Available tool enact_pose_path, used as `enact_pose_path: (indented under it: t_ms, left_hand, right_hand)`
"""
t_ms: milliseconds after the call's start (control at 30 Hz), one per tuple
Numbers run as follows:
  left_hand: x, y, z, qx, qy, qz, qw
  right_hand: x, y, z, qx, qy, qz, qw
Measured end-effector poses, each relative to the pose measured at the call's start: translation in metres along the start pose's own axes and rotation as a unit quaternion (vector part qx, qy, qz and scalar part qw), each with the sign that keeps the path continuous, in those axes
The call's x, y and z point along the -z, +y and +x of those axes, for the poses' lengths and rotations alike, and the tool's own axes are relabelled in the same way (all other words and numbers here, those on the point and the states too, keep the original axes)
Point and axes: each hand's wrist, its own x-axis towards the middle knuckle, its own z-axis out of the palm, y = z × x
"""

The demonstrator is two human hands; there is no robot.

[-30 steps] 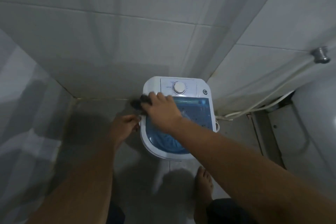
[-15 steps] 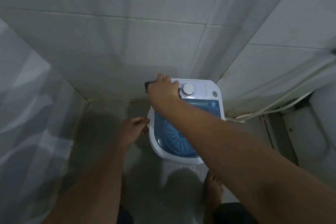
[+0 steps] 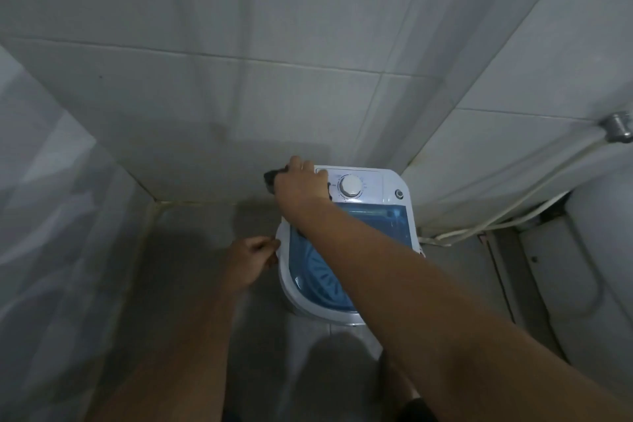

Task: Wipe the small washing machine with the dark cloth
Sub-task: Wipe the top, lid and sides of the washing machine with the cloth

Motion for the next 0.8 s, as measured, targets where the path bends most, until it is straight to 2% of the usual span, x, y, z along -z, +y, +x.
enact_pose_path:
  t_ms: [67,133,200,233,267,333,400,433,533,600,667,733,800]
  left_hand:
    - [0.000,0.002,-0.002,0.015,0.007,-0.008,1.000]
    - [0.001,-0.002,0.002,0.019,0.009,-0.009,1.000]
    - [0.002,0.002,-0.001,0.011,0.012,0.037,0.999]
    - [0.002,0.004,-0.003,0.007,0.010,0.041,0.999]
    - [0.002,0.004,-0.002,0.003,0.003,0.032,0.999]
    - [0.001,0.004,-0.002,0.006,-0.008,0.003,1.000]
    - [0.001,0.005,-0.003,0.007,-0.013,-0.005,1.000]
    - [0.001,0.004,-0.002,0.008,-0.012,-0.003,1.000]
    - [0.002,0.001,0.002,0.017,-0.012,-0.023,1.000]
    - [0.002,0.000,0.003,0.030,-0.009,-0.034,0.999]
    - [0.002,0.000,0.002,0.036,-0.013,-0.042,0.998]
    - [0.001,0.000,0.003,0.046,-0.003,-0.040,0.998]
    - [0.001,-0.001,0.004,0.053,0.006,-0.025,0.998]
  right_hand:
    - [-0.020,-0.002,-0.027,0.044,0.012,0.016,0.999]
    - [-0.031,0.005,-0.050,0.077,-0.050,0.101,0.991]
    - [-0.022,0.020,-0.055,0.077,-0.139,0.272,0.949]
    - [-0.012,0.029,-0.051,0.068,-0.150,0.355,0.920]
    - [-0.002,0.039,-0.043,0.051,-0.121,0.419,0.898]
    - [0.009,0.059,-0.016,-0.006,0.001,0.476,0.880]
    - [0.005,0.071,0.012,-0.061,0.115,0.420,0.898]
    - [-0.002,0.071,0.022,-0.078,0.140,0.358,0.920]
    - [-0.027,0.056,0.022,-0.047,0.115,0.163,0.979]
    - [-0.044,0.038,0.002,0.021,0.113,0.067,0.991]
    - [-0.058,0.024,-0.030,0.100,0.117,0.039,0.987]
    - [-0.065,0.019,-0.063,0.154,0.105,0.069,0.980]
    - [-0.060,0.022,-0.082,0.179,0.059,0.112,0.976]
